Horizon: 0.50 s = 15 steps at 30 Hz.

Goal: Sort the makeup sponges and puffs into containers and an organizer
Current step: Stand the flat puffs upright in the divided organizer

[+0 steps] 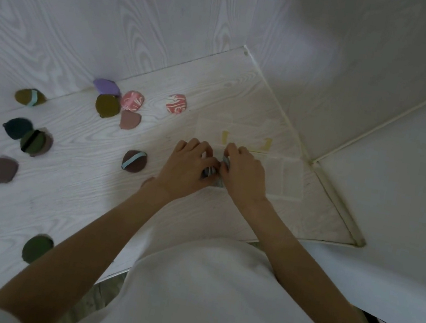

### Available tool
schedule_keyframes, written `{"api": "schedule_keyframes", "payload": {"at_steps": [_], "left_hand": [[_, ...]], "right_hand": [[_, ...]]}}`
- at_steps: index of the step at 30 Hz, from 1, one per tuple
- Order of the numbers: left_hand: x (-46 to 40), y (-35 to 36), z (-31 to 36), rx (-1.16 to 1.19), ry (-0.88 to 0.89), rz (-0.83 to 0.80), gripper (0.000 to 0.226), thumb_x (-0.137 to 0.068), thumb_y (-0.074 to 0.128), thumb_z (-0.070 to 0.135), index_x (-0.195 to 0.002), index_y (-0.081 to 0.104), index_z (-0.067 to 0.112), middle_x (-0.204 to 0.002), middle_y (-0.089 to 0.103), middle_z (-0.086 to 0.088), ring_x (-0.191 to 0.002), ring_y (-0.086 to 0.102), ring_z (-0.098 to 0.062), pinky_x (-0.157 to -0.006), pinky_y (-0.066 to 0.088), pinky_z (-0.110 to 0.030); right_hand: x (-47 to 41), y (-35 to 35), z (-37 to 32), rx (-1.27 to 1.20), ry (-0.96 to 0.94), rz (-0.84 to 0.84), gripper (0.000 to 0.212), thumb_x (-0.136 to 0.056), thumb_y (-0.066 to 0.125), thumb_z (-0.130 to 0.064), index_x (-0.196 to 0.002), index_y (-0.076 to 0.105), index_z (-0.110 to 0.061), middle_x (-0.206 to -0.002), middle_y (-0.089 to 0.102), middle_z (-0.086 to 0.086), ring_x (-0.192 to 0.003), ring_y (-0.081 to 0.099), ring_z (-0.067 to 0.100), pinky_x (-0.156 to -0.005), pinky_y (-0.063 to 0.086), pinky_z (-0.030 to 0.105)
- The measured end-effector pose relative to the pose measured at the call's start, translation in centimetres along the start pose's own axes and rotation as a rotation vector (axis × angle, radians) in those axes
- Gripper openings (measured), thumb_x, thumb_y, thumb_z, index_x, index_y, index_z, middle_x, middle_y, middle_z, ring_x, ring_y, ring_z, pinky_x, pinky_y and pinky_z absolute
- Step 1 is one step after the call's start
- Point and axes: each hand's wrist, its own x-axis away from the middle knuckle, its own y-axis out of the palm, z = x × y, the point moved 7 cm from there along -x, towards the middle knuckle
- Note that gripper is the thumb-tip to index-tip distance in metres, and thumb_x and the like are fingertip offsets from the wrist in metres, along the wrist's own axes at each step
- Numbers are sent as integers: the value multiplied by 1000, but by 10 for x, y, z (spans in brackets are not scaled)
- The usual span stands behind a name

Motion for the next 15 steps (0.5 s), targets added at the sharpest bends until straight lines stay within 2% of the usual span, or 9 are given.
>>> {"api": "schedule_keyframes", "payload": {"at_steps": [2, 4, 6, 7, 9, 11, 13, 15], "left_hand": [[2, 1, -3, 6, -12, -6, 35, -79, 44, 43, -86, 69, 21, -90, 60, -3, -77, 52, -24, -67, 29, -32], [3, 3, -4, 14, -21, -16, 35, -78, 44, 44, -88, 70, 22, -90, 60, -3, -78, 52, -24, -68, 27, -32], [5, 4, -6, 25, -30, -15, 35, -77, 45, 43, -91, 70, 23, -91, 59, -2, -79, 52, -24, -69, 25, -31], [6, 5, -8, 32, -41, -18, 35, -77, 45, 43, -93, 70, 23, -92, 59, -2, -79, 52, -24, -69, 25, -31], [9, 7, -10, 52, -58, -30, 36, -77, 45, 43, -96, 69, 24, -94, 59, -2, -81, 51, -23, -69, 26, -31], [10, 8, -10, 76, -68, -33, 36, -77, 44, 44, -97, 69, 26, -95, 59, -2, -82, 51, -23, -70, 26, -31], [11, 8, -10, 99, -86, -39, 37, -77, 44, 45, -98, 69, 27, -95, 59, -2, -82, 51, -23, -70, 27, -31], [10, 6, -10, 116, -113, -29, 38, -77, 44, 44, -100, 69, 27, -95, 60, -2, -82, 53, -24, -70, 29, -31]], "right_hand": [[1, 5, -3, 76, -20, -126, 21, -95, 44, -21, -99, 58, -5, -89, 56, 11, -77, 57, 28, -60, 29, 30], [4, 11, -1, -22, -46, -259, 22, -92, 48, -23, -95, 60, -6, -85, 48, 9, -79, 52, 27, -63, 29, 28], [9, 12, 2, -146, -90, -381, 24, -88, 54, -25, -103, 59, -6, -89, 44, 9, -83, 47, 26, -66, 33, 31], [9, 13, 3, -130, -111, -415, 29, -87, 56, -25, -110, 58, -7, -94, 45, 11, -89, 47, 27, -69, 37, 33], [5, 13, 6, 21, -132, -376, 34, -89, 54, -27, -118, 56, -10, -105, 47, 14, -98, 45, 29, -73, 39, 34], [1, 16, 0, 155, -152, -314, 31, -92, 49, -31, -114, 57, -11, -108, 46, 14, -99, 43, 29, -70, 34, 32], [0, 19, -6, 185, -158, -304, 33, -92, 47, -32, -115, 56, -11, -110, 45, 15, -99, 43, 30, -69, 30, 31], [0, 14, -4, 133, -124, -265, 37, -88, 55, -30, -119, 54, -10, -113, 44, 14, -99, 44, 28, -71, 37, 32]]}}
